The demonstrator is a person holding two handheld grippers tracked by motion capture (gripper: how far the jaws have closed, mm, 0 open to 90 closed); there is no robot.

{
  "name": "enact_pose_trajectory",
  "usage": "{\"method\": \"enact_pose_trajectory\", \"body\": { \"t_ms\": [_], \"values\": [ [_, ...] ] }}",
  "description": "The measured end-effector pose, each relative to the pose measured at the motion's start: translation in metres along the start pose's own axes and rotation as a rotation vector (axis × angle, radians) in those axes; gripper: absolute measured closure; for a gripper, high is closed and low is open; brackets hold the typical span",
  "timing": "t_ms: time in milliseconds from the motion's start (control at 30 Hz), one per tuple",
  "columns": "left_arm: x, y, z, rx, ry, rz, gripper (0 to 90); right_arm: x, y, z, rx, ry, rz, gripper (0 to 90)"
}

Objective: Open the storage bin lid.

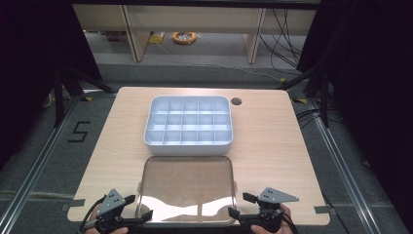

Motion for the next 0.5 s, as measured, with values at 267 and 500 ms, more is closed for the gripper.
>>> {"method": "enact_pose_trajectory", "body": {
  "t_ms": [267,500],
  "values": [
    [-0.003,0.006,-0.004,0.003,-0.016,0.004,15.8,0.001,0.005,-0.009,0.019,-0.004,-0.014,20.7],
    [-0.010,0.010,-0.008,-0.006,-0.025,-0.016,15.8,0.006,0.009,-0.015,0.023,-0.028,-0.008,20.7]
  ]
}}
Point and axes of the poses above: each handheld gripper's, and its own axes: y roughly backward along the jaws, z roughly out of its top, x roughly to its left, the point moved 10 cm from there along -y, roughly forward along the jaws, and after that the axes turned 8 degrees about z, right-handed, at the moved point
